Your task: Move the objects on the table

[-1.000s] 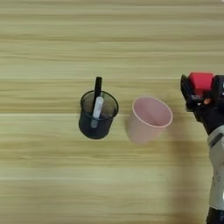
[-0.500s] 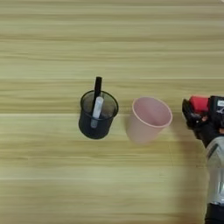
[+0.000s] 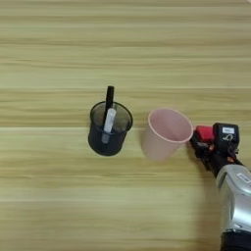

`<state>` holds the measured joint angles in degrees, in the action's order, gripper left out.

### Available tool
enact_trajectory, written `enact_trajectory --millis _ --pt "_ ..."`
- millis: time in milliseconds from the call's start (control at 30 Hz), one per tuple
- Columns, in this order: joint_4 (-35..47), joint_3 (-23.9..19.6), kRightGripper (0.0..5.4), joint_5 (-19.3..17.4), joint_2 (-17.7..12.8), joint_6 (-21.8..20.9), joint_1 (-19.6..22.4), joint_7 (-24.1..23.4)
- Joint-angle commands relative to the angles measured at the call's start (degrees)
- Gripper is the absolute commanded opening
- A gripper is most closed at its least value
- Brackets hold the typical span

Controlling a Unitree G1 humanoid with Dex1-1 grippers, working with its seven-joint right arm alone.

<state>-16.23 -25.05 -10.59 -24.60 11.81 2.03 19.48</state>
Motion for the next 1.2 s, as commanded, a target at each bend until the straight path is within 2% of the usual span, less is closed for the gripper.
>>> enact_trajectory --millis 33,567,600,1200 --pt "0.3 0.3 2.34 0.7 -3.1 -1.5 2.6 -0.6" --pt "-1.8 0.6 2.36 0.8 -3.7 -0.9 2.9 -0.9" --pt "-1.8 0.6 2.7 0.8 -3.6 -0.9 2.9 -0.9" --pt "2.0 1.0 4.56 0.1 -2.9 -1.0 2.2 -0.4"
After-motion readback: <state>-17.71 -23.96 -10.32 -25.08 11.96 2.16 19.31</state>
